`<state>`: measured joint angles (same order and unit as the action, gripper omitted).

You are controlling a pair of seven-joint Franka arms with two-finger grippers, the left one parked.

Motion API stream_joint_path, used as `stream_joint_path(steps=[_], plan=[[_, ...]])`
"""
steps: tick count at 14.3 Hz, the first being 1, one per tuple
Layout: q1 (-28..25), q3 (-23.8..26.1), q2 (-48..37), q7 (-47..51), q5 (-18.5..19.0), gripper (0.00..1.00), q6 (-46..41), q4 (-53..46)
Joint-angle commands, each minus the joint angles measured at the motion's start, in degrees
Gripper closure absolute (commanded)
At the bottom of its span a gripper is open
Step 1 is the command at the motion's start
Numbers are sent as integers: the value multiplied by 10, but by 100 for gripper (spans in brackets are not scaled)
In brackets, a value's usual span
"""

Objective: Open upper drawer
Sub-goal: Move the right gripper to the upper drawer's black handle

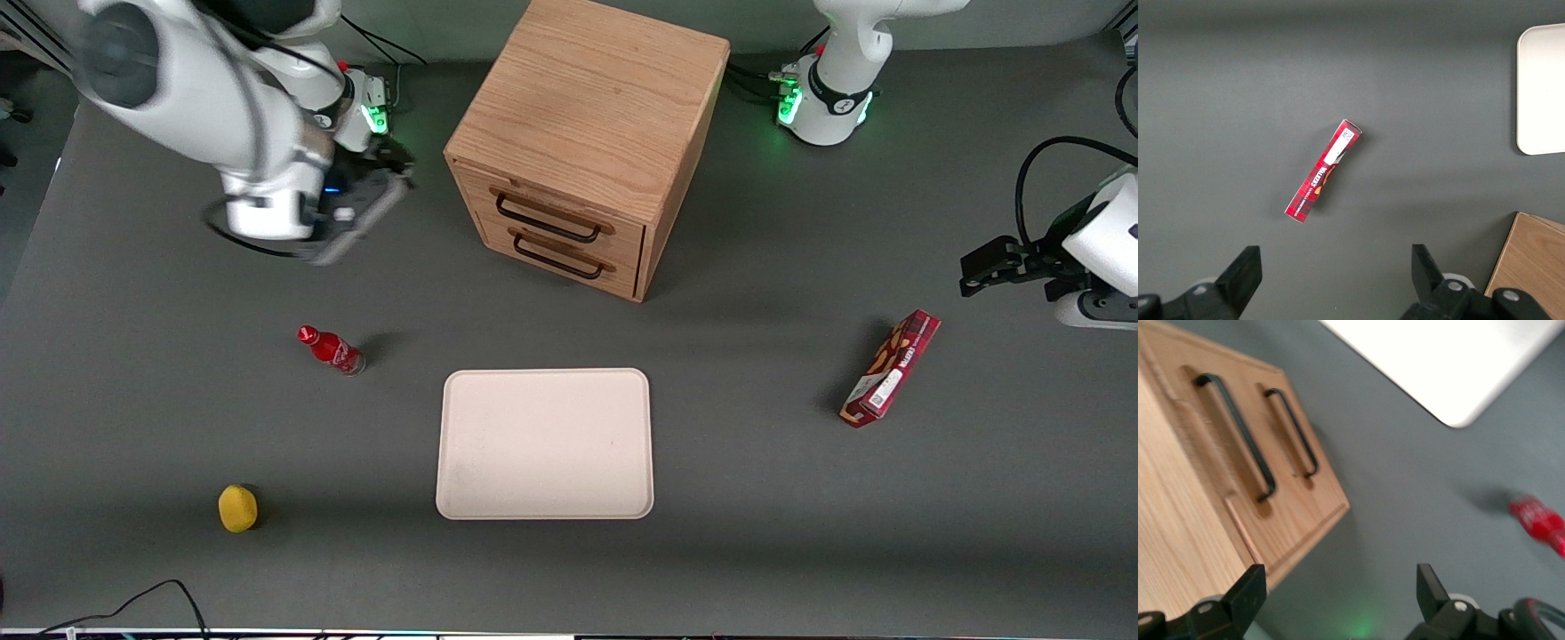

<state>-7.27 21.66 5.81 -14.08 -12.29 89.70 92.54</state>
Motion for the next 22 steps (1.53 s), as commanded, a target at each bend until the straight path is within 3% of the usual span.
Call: stream_joint_path(steps=[1,5,22], plan=[[3,44,69,-33,-12,0,26,-32],[2,98,119,-26,-5,0,93,-23],[-31,116,140,8,11,0,217,60]])
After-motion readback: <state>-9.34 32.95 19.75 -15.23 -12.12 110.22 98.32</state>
